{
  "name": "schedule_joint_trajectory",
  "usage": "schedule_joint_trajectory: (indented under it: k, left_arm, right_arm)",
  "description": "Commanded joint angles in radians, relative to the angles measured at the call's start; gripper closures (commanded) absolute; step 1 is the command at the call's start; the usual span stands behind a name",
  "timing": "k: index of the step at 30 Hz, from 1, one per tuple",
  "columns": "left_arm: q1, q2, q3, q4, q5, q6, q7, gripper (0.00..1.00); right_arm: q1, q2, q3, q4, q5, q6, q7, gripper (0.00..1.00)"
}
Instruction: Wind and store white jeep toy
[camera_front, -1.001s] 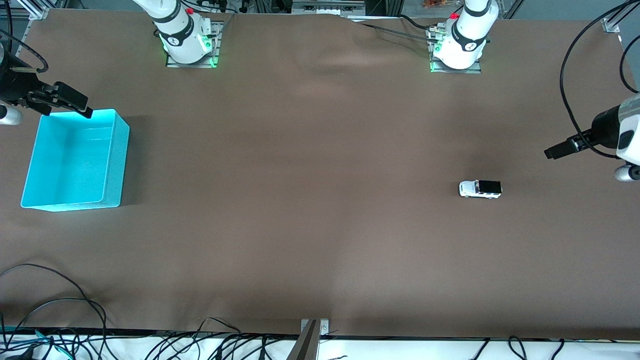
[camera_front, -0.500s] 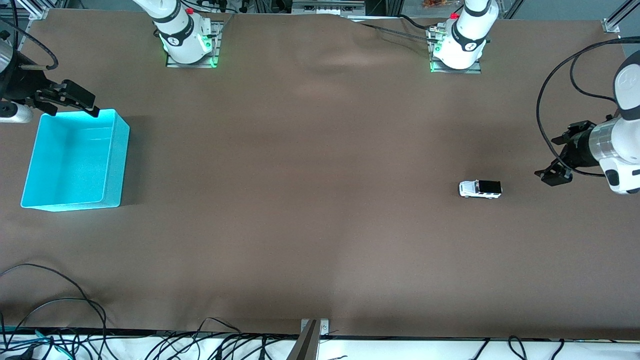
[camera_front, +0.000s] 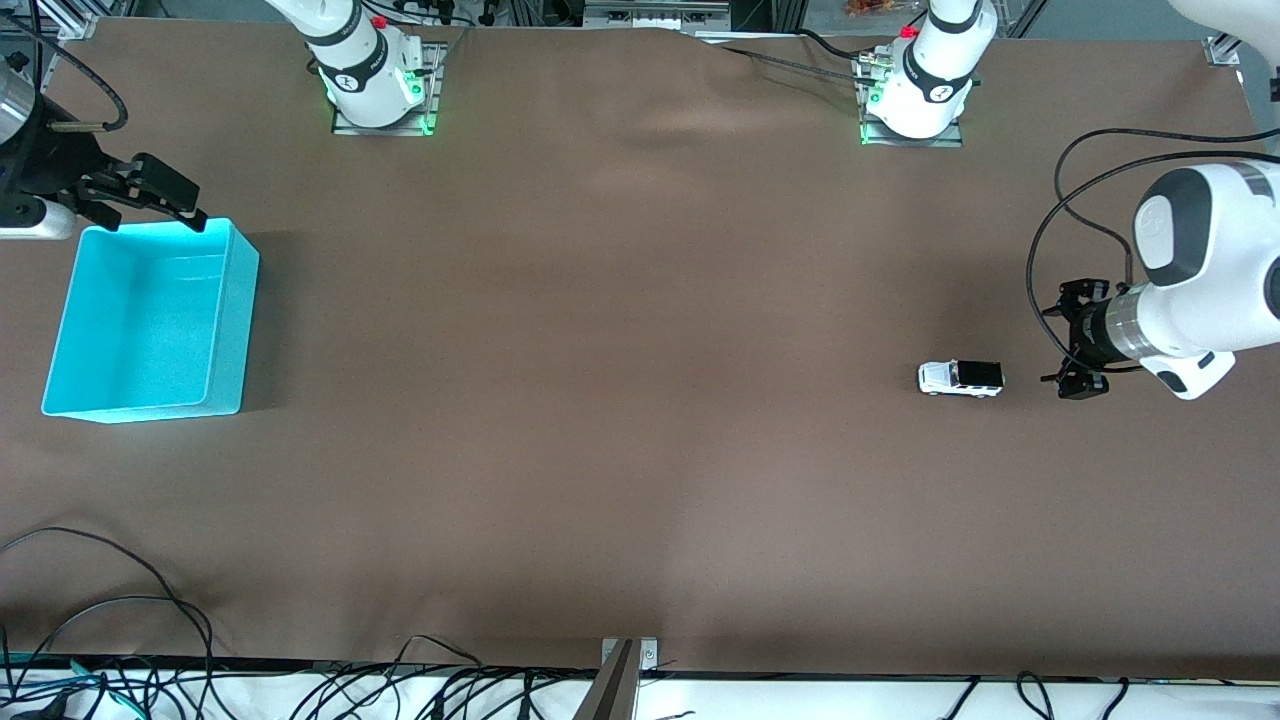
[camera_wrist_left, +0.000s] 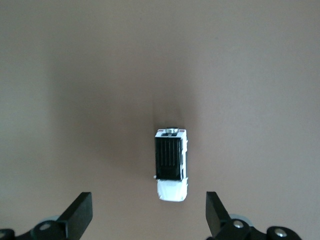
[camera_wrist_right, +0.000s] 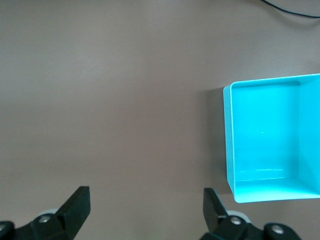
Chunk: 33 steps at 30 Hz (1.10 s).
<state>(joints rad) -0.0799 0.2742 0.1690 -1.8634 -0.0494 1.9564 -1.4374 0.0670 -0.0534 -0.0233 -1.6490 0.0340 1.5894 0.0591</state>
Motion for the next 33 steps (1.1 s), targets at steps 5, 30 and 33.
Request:
schedule_joint_trajectory:
  k: [5, 30, 33]
  left_arm:
    - [0.003, -0.044, -0.002, -0.223, -0.01, 0.242, -0.117, 0.0]
    - [-0.014, 0.108, -0.033, -0.28, 0.0, 0.509, -0.104, 0.0]
    - [-0.012, 0.126, -0.052, -0.278, 0.002, 0.533, -0.104, 0.0]
  right_arm:
    - [-0.004, -0.005, 0.003, 0.017, 0.009, -0.017, -0.01, 0.0]
    - [-0.004, -0.003, 0.002, 0.02, 0.011, -0.025, -0.005, 0.0]
    - [-0.004, -0.003, 0.002, 0.02, 0.011, -0.037, -0.005, 0.0]
